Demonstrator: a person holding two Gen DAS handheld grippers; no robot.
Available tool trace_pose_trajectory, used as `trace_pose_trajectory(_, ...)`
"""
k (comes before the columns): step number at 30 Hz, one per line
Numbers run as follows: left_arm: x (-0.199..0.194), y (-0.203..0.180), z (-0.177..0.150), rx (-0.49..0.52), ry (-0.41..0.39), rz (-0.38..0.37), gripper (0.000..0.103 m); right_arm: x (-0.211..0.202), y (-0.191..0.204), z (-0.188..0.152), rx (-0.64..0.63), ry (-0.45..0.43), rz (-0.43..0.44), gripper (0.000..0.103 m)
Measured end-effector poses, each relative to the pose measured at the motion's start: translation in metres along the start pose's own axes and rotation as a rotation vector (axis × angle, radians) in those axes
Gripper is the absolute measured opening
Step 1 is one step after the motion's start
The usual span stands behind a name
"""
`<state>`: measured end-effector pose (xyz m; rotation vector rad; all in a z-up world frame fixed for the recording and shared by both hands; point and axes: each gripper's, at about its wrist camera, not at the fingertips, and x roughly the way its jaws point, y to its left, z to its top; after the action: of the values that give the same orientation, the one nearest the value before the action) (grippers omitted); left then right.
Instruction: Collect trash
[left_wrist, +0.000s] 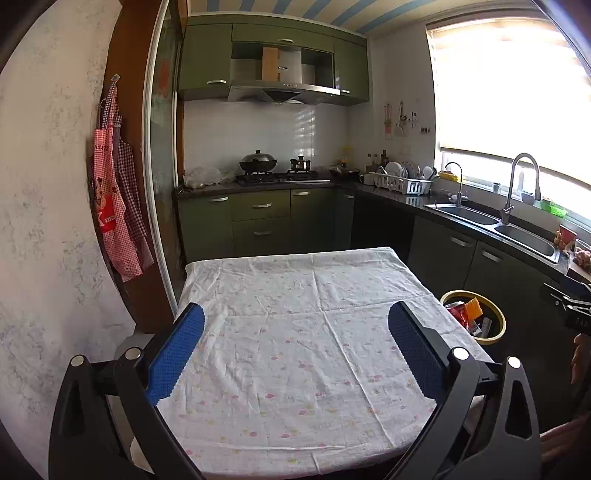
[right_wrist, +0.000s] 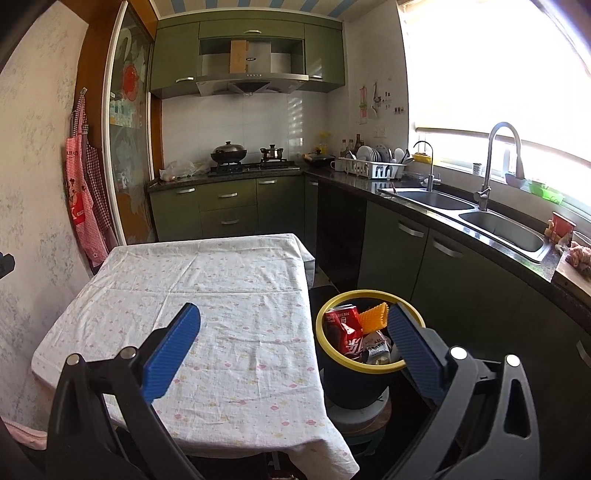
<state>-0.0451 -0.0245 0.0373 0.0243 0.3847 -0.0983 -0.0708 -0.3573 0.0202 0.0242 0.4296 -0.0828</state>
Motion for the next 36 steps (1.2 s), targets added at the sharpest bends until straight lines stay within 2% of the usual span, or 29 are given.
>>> trace_pose_trajectory(36,0.012,-0.002,-0.004,0.015,0.030,-0.010,0.098,0.008,0.002,-0.007,0.004,0.010,0.000,0.096)
